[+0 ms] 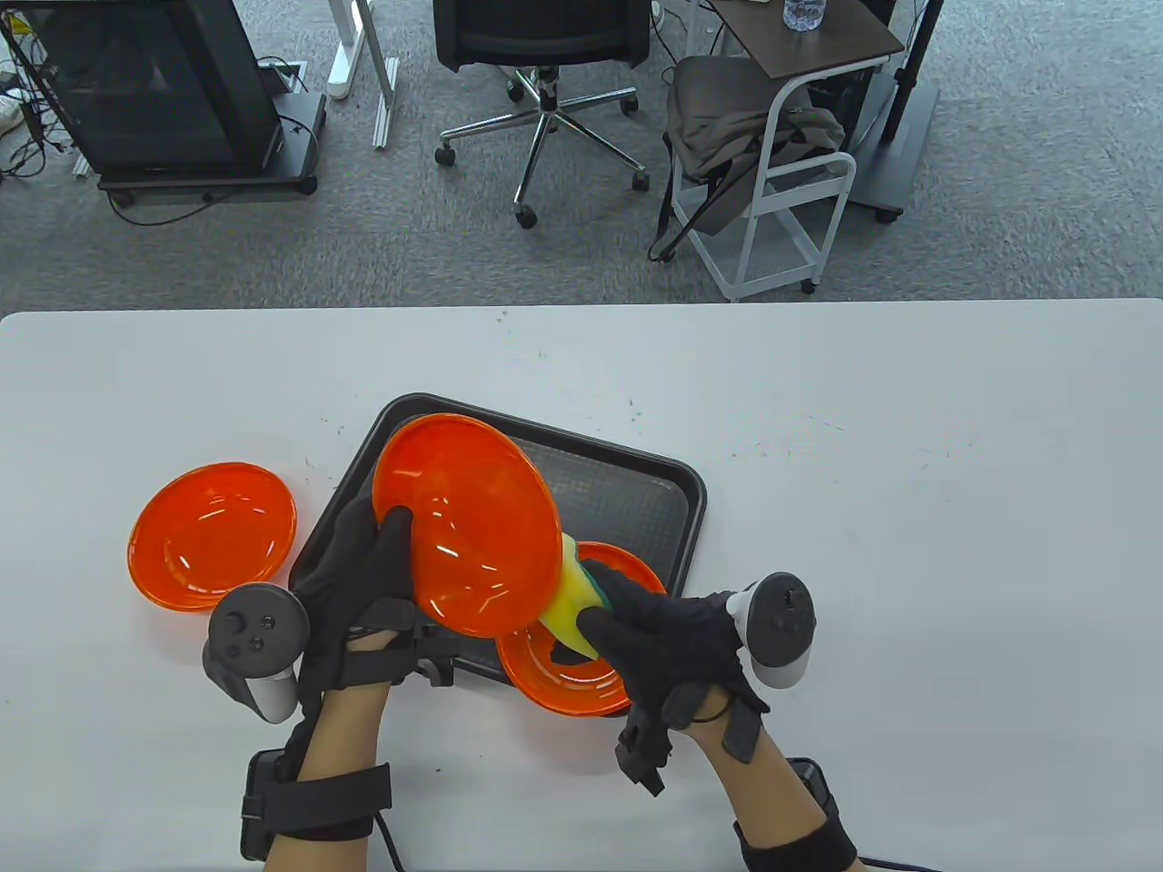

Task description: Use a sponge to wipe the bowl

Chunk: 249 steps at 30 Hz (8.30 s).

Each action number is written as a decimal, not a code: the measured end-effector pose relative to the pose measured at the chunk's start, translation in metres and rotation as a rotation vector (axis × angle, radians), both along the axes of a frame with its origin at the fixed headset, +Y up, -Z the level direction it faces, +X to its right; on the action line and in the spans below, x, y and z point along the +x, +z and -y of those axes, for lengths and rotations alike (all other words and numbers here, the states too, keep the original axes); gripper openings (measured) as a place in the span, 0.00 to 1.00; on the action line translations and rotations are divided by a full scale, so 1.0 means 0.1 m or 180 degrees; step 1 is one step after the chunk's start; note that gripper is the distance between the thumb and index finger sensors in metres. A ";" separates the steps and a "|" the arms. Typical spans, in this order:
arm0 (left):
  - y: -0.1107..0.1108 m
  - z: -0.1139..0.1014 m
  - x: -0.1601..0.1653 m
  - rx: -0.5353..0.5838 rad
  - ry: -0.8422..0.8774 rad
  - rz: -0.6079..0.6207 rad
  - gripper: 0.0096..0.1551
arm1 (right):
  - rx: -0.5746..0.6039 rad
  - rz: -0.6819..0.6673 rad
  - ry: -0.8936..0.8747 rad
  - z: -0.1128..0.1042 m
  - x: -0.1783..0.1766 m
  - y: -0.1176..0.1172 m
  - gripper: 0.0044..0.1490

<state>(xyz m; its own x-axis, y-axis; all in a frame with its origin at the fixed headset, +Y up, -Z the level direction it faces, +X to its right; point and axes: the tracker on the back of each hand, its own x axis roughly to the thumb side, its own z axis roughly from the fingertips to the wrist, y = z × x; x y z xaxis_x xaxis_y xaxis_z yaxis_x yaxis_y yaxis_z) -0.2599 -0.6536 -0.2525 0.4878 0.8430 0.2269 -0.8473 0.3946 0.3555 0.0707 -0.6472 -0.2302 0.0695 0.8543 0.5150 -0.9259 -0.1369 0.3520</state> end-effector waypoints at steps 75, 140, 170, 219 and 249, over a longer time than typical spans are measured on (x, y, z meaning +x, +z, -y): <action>-0.01 -0.04 0.41 -0.0214 0.0070 0.1093 0.31 | 0.0154 0.0447 -0.0455 0.06 0.07 0.02 0.32; -0.08 -0.01 -0.18 -0.0283 -0.0291 0.0147 0.29 | 0.0025 0.0347 0.0321 0.22 -0.01 -0.06 0.33; 0.13 0.32 -1.53 -0.0683 0.0864 -0.1512 0.33 | -0.0181 0.0466 0.0244 0.26 0.14 -0.13 0.32; 0.15 1.10 -1.54 -0.1836 0.1376 -0.1992 0.47 | -0.0160 0.0321 0.0188 0.24 0.08 -0.08 0.32; -0.29 0.75 -0.36 -0.2542 0.0056 0.0785 0.39 | -0.0151 0.0333 0.0173 0.23 0.12 -0.10 0.32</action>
